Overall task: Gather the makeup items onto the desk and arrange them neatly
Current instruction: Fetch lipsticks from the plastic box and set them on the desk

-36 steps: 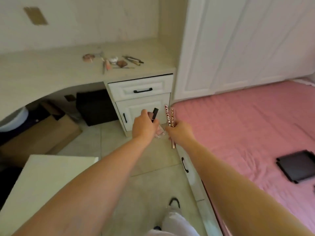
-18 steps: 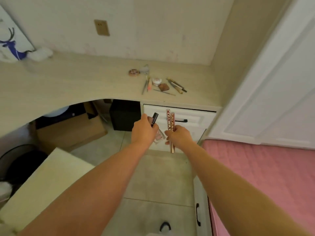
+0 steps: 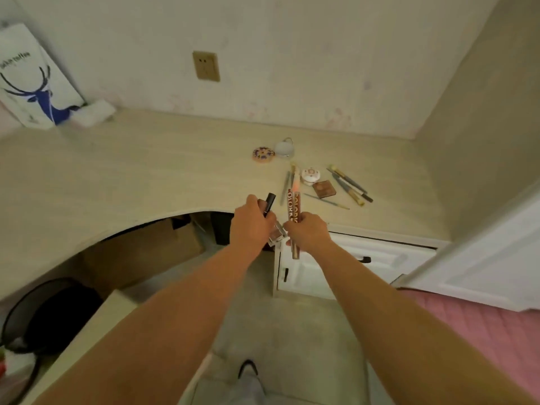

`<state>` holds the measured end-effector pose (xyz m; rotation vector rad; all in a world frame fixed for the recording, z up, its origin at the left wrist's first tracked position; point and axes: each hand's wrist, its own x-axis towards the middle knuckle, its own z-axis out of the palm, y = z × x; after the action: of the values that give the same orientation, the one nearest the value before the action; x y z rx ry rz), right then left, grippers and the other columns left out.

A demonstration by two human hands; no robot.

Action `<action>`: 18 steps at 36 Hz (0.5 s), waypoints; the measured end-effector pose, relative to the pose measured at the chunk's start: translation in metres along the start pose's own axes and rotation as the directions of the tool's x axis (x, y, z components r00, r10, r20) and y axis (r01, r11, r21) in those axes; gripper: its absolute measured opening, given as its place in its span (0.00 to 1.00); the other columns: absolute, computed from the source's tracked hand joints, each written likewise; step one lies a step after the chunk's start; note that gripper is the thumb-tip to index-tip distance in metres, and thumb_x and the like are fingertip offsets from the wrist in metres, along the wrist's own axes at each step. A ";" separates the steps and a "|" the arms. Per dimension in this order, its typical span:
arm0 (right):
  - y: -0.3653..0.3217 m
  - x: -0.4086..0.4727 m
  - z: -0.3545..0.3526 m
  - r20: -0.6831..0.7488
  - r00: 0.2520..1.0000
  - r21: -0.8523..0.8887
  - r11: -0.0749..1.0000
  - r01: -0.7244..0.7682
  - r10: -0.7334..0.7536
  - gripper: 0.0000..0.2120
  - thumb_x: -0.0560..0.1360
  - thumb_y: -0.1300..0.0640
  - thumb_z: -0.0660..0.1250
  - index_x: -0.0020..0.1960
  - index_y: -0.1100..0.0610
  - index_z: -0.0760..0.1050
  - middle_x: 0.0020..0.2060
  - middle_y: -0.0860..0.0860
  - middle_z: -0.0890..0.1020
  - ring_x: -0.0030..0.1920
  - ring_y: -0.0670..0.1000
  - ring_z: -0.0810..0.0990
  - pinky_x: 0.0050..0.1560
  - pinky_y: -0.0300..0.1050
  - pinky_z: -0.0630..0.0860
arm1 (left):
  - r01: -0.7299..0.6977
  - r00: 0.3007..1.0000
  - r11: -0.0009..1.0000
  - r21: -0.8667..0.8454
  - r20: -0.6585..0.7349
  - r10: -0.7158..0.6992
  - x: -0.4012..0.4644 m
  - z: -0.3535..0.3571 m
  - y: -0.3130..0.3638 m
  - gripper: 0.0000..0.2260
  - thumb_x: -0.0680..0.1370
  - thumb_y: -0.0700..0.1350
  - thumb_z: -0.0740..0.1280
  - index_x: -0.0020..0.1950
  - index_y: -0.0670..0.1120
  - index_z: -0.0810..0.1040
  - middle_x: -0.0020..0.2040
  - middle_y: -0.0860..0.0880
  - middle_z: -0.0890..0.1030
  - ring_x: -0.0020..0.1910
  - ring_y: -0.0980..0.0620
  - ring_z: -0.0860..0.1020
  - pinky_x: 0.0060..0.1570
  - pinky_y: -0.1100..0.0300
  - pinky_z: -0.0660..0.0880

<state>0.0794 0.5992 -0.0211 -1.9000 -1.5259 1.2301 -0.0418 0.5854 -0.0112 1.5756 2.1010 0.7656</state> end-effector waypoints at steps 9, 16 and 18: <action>-0.047 0.075 0.020 -0.106 0.994 0.024 1.000 -0.003 0.006 0.07 0.72 0.52 0.64 0.37 0.51 0.69 0.34 0.48 0.75 0.35 0.48 0.74 0.33 0.41 0.68 | -0.069 0.997 0.997 0.016 0.040 0.069 0.098 -0.011 -0.006 0.09 0.76 0.46 0.65 0.46 0.45 0.65 0.40 0.48 0.73 0.37 0.48 0.72 0.35 0.57 0.66; -0.061 0.133 0.023 -0.102 0.995 0.018 1.000 0.007 -0.005 0.08 0.75 0.48 0.62 0.41 0.52 0.71 0.33 0.47 0.74 0.38 0.50 0.73 0.32 0.41 0.64 | -0.050 0.995 0.998 -0.037 0.084 0.053 0.159 0.004 -0.008 0.08 0.76 0.46 0.65 0.45 0.45 0.66 0.39 0.48 0.73 0.36 0.47 0.72 0.35 0.57 0.66; -0.064 0.152 0.022 -0.101 0.995 0.020 1.000 -0.001 0.003 0.09 0.76 0.48 0.61 0.43 0.53 0.71 0.34 0.48 0.74 0.39 0.51 0.74 0.34 0.41 0.66 | -0.046 0.995 0.998 -0.042 0.090 0.050 0.177 0.009 -0.006 0.08 0.76 0.45 0.65 0.45 0.44 0.66 0.39 0.48 0.74 0.36 0.47 0.72 0.35 0.57 0.67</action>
<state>0.0267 0.7555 -0.0409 -1.9212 -1.4548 1.1274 -0.0901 0.7556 -0.0211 1.6140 1.9779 0.7326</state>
